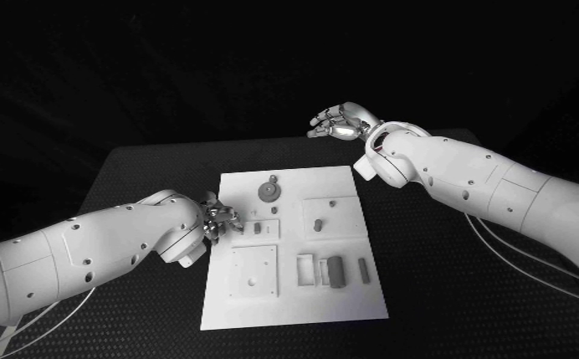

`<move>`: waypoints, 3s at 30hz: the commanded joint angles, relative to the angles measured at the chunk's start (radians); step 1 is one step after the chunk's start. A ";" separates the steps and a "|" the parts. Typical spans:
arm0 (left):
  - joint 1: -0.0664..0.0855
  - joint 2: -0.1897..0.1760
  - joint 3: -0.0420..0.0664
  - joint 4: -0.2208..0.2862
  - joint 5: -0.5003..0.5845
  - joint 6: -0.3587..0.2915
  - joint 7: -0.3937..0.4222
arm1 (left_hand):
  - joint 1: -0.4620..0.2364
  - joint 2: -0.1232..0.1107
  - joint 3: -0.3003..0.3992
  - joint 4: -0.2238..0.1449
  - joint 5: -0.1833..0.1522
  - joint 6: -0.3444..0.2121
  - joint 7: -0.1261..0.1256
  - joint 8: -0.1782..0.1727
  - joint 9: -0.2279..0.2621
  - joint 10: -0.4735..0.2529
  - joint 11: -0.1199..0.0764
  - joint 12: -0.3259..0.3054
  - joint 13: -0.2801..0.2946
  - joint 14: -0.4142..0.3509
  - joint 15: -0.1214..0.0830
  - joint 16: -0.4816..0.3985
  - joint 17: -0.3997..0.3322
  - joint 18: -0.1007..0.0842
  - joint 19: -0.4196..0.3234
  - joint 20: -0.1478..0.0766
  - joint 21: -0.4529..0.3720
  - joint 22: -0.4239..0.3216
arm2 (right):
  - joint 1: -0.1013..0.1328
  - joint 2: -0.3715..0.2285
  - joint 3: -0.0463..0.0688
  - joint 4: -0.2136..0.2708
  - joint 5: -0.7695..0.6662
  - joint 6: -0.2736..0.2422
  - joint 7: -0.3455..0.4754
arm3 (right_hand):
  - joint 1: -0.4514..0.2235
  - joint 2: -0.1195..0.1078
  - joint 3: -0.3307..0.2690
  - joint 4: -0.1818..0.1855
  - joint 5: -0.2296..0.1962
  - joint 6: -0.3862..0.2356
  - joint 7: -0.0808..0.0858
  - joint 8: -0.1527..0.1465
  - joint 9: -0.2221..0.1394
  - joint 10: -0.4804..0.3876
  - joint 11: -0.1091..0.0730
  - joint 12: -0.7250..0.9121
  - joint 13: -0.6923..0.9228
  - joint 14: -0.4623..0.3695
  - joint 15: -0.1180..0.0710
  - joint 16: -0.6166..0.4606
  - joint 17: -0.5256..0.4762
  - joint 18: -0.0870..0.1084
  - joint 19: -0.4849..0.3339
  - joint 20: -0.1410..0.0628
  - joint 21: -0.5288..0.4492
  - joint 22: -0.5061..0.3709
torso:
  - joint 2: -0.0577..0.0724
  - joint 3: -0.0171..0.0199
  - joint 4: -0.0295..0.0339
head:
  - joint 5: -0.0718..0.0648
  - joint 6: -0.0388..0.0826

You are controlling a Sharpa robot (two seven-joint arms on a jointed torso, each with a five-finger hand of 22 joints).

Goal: Assemble the parts on the task board

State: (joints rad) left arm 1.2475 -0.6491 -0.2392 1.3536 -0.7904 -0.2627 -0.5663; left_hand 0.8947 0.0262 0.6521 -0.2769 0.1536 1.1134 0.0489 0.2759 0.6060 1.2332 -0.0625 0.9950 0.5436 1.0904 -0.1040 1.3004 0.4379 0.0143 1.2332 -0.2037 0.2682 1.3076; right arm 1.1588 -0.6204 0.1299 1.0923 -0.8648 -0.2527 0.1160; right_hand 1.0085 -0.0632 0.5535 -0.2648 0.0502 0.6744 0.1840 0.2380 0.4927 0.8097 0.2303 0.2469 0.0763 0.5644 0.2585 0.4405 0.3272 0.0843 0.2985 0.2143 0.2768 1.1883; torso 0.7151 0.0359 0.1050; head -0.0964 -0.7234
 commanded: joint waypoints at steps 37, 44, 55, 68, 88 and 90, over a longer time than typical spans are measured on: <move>-0.005 0.011 0.000 -0.012 -0.024 0.035 -0.011 | -0.006 0.004 0.006 0.003 -0.009 0.036 -0.020 0.076 0.104 0.020 -0.018 0.001 0.003 0.008 -0.003 0.000 -0.001 -0.006 0.003 0.001 0.007 0.020 | -0.001 -0.003 0.000 0.002 0.000 0.012 0.008 | -0.008 -0.002 0.002 0.005 -0.002 -0.005 0.064 0.006 -0.002 0.011 -0.001 -0.009 -0.003 0.006 0.003 -0.004 -0.002 -0.015 0.003 0.003 -0.005 0.004 | 0.000 -0.0009 0.0008 | -0.001 -0.006; -0.005 0.011 0.000 -0.013 -0.025 0.035 -0.014 | -0.007 0.002 0.006 0.003 -0.009 0.036 -0.020 0.076 0.104 0.021 -0.018 0.001 0.003 0.008 -0.003 0.000 -0.001 -0.006 0.003 0.001 0.007 0.020 | -0.001 -0.004 0.000 0.002 0.000 0.012 0.009 | -0.008 -0.002 0.002 0.005 -0.002 -0.005 0.064 0.006 -0.002 0.011 -0.001 -0.009 -0.003 0.006 0.003 -0.004 -0.002 -0.015 0.003 0.003 -0.006 0.004 | 0.000 -0.0007 0.0004 | -0.001 -0.006; -0.005 0.013 0.000 -0.014 -0.040 0.031 -0.012 | -0.007 0.002 0.007 0.004 -0.010 0.036 -0.020 0.075 0.104 0.021 -0.018 0.000 0.003 0.008 -0.003 0.000 -0.001 -0.006 0.003 0.001 0.007 0.020 | -0.001 -0.004 0.000 0.002 0.000 0.013 0.008 | -0.008 -0.002 0.002 0.005 -0.002 -0.005 0.064 0.007 -0.002 0.011 -0.001 -0.010 -0.004 0.006 0.003 -0.005 -0.002 -0.015 0.004 0.003 -0.006 0.005 | 0.000 -0.0003 0.0003 | -0.001 -0.006; -0.005 0.013 0.000 -0.011 -0.043 0.066 -0.011 | -0.017 -0.026 -0.001 0.013 -0.014 0.039 -0.020 0.074 0.102 0.020 -0.017 -0.001 0.006 0.007 -0.002 -0.001 -0.002 -0.007 0.002 0.001 0.007 0.019 | -0.002 -0.003 0.000 0.001 0.001 0.013 0.008 | -0.008 -0.002 0.002 0.005 -0.002 -0.005 0.064 0.007 -0.003 0.012 -0.001 -0.011 -0.004 0.006 0.003 -0.005 -0.002 -0.015 0.004 0.003 -0.007 0.005 | 0.000 -0.0003 0.0006 | -0.001 -0.008; -0.006 0.014 0.000 -0.016 -0.042 0.050 -0.007 | -0.037 -0.084 -0.018 0.055 -0.017 0.044 -0.022 0.072 0.099 0.022 -0.020 -0.004 0.016 0.008 -0.005 0.000 -0.001 -0.005 0.004 -0.002 0.009 0.019 | -0.003 -0.001 0.000 0.001 0.001 0.016 0.008 | -0.008 -0.002 0.002 0.005 -0.002 -0.005 0.064 0.007 -0.003 0.012 -0.001 -0.012 -0.005 0.006 0.003 -0.005 -0.003 -0.015 0.003 0.004 -0.008 0.006 | 0.001 -0.0004 0.0005 | 0.000 -0.009; -0.006 0.014 0.000 -0.017 -0.044 0.047 -0.006 | -0.018 -0.057 -0.013 0.039 -0.019 0.044 -0.022 0.073 0.100 0.022 -0.020 -0.004 0.018 0.009 -0.006 0.001 -0.001 -0.005 0.003 -0.002 0.010 0.020 | -0.003 -0.001 0.000 0.001 0.001 0.016 0.008 | -0.008 -0.002 0.002 0.005 -0.002 -0.005 0.064 0.007 -0.003 0.012 -0.001 -0.012 -0.005 0.006 0.003 -0.005 -0.003 -0.015 0.003 0.004 -0.008 0.006 | 0.001 -0.0006 0.0005 | 0.000 -0.008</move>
State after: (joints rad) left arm 1.2418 -0.6373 -0.2393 1.3360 -0.8296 -0.2092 -0.5776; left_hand 0.8589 -0.0488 0.6377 -0.2332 0.1369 1.1563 0.0247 0.3472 0.7032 1.2601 -0.0823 0.9947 0.5608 1.0952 -0.1051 1.2973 0.4368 0.0145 1.2350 -0.2013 0.2720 1.3075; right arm 1.1560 -0.6223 0.1298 1.0922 -0.8640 -0.2487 0.1162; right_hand 1.0085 -0.0632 0.5535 -0.2648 0.0503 0.6744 0.1840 0.2416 0.4914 0.8169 0.2304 0.2391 0.0727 0.5644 0.2585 0.4406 0.3260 0.0844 0.2985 0.2144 0.2730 1.1937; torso 0.7156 0.0353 0.1056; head -0.0966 -0.7320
